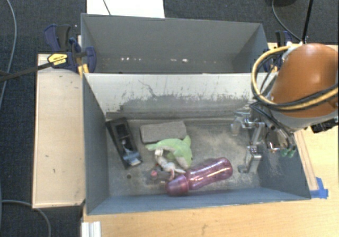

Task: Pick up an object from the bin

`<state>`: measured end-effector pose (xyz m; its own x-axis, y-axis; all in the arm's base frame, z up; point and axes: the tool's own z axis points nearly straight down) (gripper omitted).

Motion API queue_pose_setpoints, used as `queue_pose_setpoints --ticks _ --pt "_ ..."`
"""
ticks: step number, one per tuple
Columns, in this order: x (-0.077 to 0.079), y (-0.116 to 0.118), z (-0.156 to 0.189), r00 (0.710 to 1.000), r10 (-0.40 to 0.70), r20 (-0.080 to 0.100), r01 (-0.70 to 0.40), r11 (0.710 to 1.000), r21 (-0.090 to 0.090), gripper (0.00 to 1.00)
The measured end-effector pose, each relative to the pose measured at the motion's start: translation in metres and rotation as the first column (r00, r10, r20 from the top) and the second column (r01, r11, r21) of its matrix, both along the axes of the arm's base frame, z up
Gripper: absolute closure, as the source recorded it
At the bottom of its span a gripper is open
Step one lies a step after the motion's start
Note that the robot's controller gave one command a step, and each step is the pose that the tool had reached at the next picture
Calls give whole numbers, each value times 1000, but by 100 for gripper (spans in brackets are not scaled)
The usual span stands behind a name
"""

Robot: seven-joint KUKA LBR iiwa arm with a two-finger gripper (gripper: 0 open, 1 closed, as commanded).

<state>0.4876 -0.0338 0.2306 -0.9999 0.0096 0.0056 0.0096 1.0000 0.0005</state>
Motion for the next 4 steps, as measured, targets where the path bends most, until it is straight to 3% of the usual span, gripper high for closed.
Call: queue_pose_setpoints --ticks 1,2,3,4 --pt "1 0 4 1000 1 8 -1 1000 -1 0" --pt "-5 39 -56 999 -32 10 32 999 0 0" --pt "-3 51 -87 986 -165 6 165 986 1 0" --pt "-1 31 -160 999 31 10 -31 1000 0 100"
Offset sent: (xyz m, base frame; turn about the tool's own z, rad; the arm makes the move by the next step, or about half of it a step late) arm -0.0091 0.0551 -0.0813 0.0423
